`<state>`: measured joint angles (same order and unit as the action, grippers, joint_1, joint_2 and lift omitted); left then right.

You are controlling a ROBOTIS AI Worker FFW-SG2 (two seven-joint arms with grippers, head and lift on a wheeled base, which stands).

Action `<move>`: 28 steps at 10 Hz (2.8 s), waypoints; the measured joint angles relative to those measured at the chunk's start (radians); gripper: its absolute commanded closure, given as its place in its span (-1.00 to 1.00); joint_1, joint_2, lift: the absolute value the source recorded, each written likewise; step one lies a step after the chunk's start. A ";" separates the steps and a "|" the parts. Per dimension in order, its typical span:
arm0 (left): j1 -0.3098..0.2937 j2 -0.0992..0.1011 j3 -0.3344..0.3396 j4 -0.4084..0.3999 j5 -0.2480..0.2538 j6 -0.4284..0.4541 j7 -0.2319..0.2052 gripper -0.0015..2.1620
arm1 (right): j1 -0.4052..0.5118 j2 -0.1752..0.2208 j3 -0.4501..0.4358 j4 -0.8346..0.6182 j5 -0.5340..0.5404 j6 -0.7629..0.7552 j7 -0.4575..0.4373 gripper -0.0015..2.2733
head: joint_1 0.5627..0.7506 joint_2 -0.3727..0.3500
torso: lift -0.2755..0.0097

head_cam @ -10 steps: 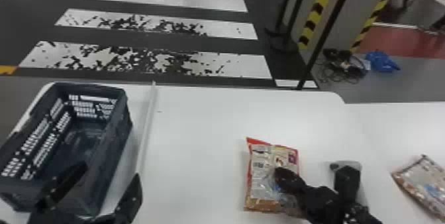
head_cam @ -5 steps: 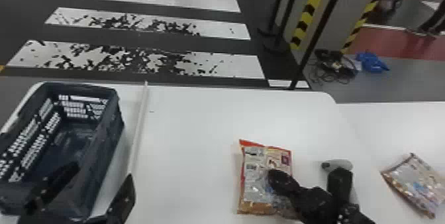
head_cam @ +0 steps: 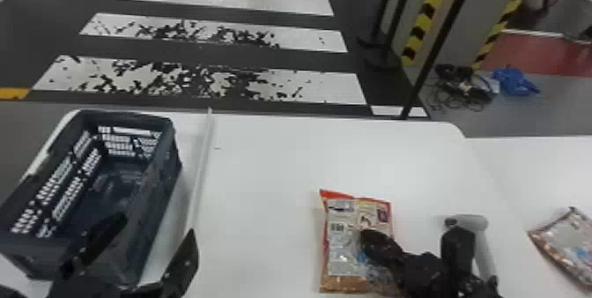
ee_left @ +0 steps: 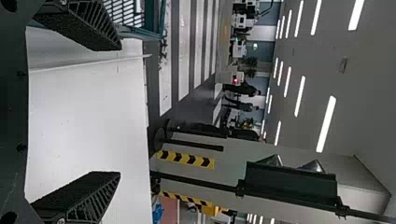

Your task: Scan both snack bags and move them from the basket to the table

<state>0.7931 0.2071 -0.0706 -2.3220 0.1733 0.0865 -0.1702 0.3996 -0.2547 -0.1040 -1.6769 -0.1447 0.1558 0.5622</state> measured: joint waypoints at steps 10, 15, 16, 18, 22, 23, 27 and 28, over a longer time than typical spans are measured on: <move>-0.052 0.003 -0.018 0.047 0.014 -0.002 -0.012 -0.97 | 0.106 0.014 -0.303 -0.260 -0.188 0.227 -0.011 -0.67 | 0.41 -0.88 | 0.24; -0.082 0.005 -0.019 0.077 0.031 0.000 -0.012 -0.97 | 0.257 0.169 -0.313 -0.478 -0.349 0.479 -0.008 0.99 | 0.41 -0.62 | 0.24; -0.087 0.006 -0.022 0.081 0.031 0.001 -0.011 -0.97 | 0.270 0.197 -0.285 -0.506 -0.351 0.498 -0.010 0.99 | 0.41 -0.58 | 0.24; -0.091 0.009 -0.026 0.082 0.033 0.002 -0.012 -0.97 | 0.274 0.217 -0.200 -0.520 -0.335 0.519 -0.030 0.99 | 0.41 -0.35 | 0.24; -0.086 0.014 -0.026 0.081 0.037 -0.001 -0.012 -0.97 | 0.221 0.221 -0.061 -0.454 -0.252 0.515 -0.059 0.99 | 0.41 -0.09 | 0.24; -0.084 0.014 -0.026 0.079 0.036 -0.001 -0.013 -0.97 | 0.207 0.221 -0.045 -0.418 -0.244 0.507 -0.059 0.99 | 0.41 -0.05 | 0.24; -0.083 0.005 -0.029 0.077 0.035 -0.004 -0.019 -0.97 | 0.173 0.219 -0.013 -0.335 -0.207 0.486 -0.059 0.99 | 0.41 -0.02 | 0.24; -0.083 0.003 -0.030 0.077 0.035 -0.004 -0.018 -0.97 | 0.171 0.219 -0.017 -0.334 -0.206 0.485 -0.059 0.99 | 0.41 -0.03 | 0.24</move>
<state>0.7102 0.2100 -0.1003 -2.2451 0.2086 0.0821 -0.1887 0.5710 -0.0360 -0.1212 -2.0110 -0.3510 0.6407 0.5031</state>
